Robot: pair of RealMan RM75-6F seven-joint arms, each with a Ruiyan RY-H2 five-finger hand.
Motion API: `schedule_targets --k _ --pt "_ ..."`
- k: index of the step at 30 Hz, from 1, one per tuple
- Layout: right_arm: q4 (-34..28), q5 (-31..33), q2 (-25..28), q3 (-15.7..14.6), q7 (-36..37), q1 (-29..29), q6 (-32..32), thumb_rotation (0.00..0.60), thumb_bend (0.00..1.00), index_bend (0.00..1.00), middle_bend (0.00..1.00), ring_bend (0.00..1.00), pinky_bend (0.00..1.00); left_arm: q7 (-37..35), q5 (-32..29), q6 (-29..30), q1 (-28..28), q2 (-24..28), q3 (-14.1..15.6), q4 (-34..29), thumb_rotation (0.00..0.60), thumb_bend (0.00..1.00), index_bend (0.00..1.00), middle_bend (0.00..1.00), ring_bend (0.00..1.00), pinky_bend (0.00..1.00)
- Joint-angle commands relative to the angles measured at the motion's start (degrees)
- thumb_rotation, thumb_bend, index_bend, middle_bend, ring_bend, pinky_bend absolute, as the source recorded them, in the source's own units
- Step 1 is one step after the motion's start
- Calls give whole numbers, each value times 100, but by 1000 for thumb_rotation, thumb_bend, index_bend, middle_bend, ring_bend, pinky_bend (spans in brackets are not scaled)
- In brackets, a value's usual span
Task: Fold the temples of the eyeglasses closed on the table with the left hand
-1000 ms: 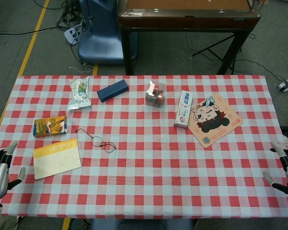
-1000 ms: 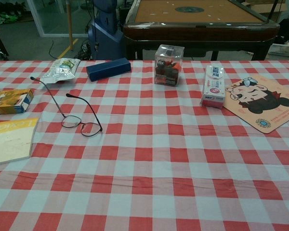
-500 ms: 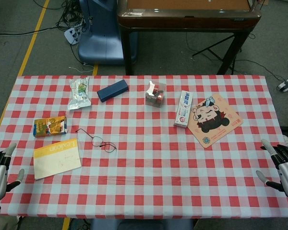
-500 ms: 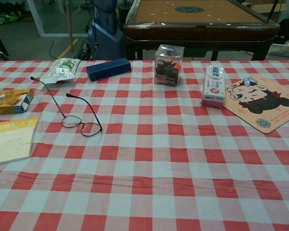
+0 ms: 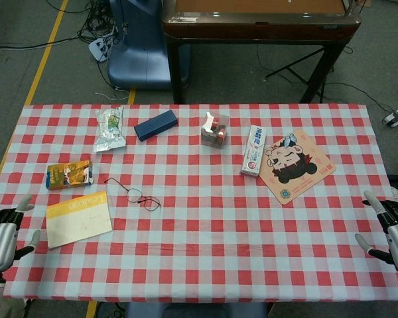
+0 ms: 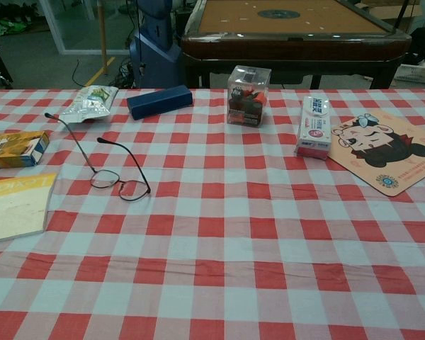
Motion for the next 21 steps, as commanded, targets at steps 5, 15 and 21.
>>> schedule_targets --k 5,15,21 --pt "-70 15 24 3 -70 21 -35 600 232 0 243 210 180 -206 -120 -1185 -832 -14 -213 131 600 397 53 716 614 683" --pt "-155 29 94 -31 -136 -29 7 600 233 0 244 212 181 -129 -1031 -2814 -1889 -326 -534 384 600 397 90 988 905 922" --pt "-157 68 123 -38 -141 -71 39 600 232 0 244 220 184 -341 -1347 -3422 -2287 -492 -580 500 600 417 90 1000 968 997"
